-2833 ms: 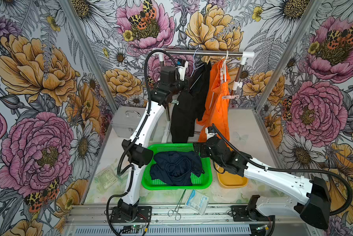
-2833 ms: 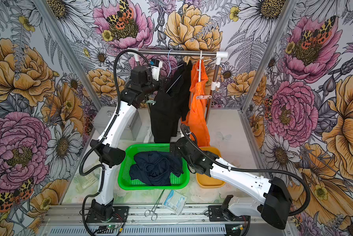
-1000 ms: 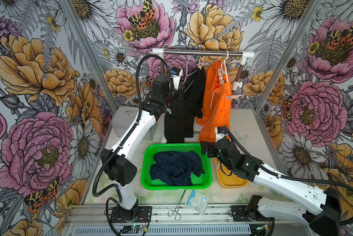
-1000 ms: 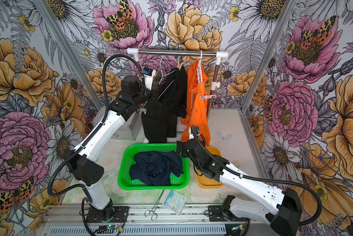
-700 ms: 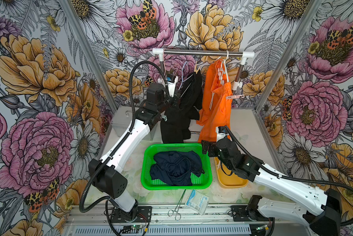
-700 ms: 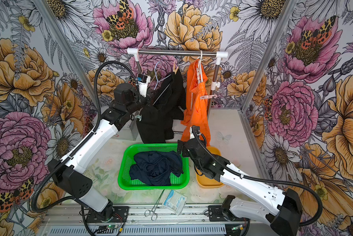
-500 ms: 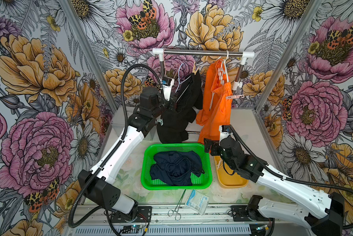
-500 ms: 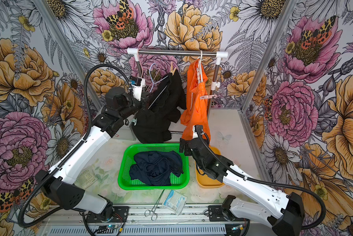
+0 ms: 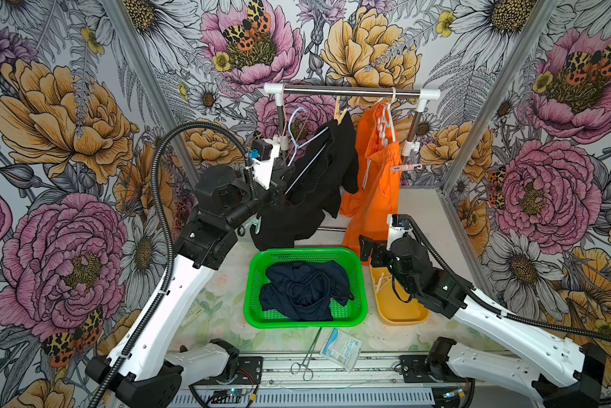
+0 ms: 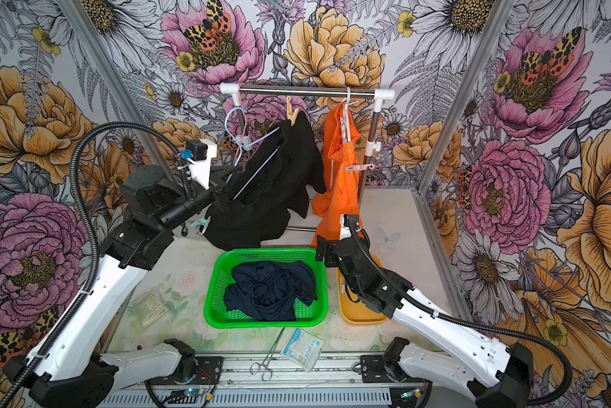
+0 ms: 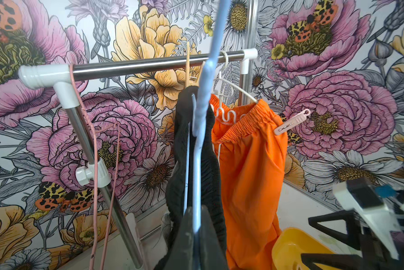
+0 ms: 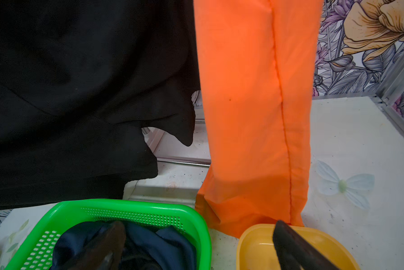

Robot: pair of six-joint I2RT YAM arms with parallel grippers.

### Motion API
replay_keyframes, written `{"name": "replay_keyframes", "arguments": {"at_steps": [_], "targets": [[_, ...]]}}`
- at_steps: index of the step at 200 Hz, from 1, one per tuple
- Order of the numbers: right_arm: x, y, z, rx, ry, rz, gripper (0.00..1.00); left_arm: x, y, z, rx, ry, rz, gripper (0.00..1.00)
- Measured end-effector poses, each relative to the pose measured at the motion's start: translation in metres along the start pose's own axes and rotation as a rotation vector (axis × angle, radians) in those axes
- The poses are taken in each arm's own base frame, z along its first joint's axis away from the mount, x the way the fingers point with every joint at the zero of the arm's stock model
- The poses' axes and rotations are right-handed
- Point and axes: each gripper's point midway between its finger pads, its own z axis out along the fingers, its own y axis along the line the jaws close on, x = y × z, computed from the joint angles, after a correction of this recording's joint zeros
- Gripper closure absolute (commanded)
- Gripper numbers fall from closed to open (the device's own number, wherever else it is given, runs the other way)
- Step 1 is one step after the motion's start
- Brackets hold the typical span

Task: Remove the clothespins securing shorts to the hanger
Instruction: Pick up the hanger from the clothesline, then adjust the shorts in the basket.

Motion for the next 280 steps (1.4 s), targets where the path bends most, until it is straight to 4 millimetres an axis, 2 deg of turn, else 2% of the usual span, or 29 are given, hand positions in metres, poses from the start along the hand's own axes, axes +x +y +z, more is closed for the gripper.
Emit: {"name": "replay_keyframes", "arguments": {"at_steps": [58,93,136,172,214,239,280], "targets": [[0.0,0.0,0.0,0.001,0.003,-0.028,0.0,-0.041,-0.012,-0.057,0.035,-0.078,0.032,1.0],[-0.011,0.003,-0.004,-0.005,-0.01,-0.038,0.0,-0.068,-0.019,-0.091,0.049,-0.143,0.057,1.0],[-0.026,0.007,-0.01,-0.017,-0.037,-0.04,0.0,-0.089,-0.033,-0.113,0.102,-0.203,0.074,1.0],[-0.027,0.006,-0.012,-0.015,-0.032,-0.06,0.0,-0.08,-0.038,-0.111,0.141,-0.189,0.063,1.0],[-0.037,0.004,-0.023,-0.023,-0.054,-0.067,0.0,-0.035,-0.03,-0.104,0.138,-0.103,0.02,1.0],[-0.041,0.003,-0.029,-0.029,-0.066,-0.066,0.0,-0.015,-0.024,-0.114,0.108,-0.066,0.017,1.0],[-0.043,0.001,-0.034,-0.032,-0.074,-0.063,0.0,-0.011,-0.031,-0.141,0.102,-0.069,0.084,1.0]]}}
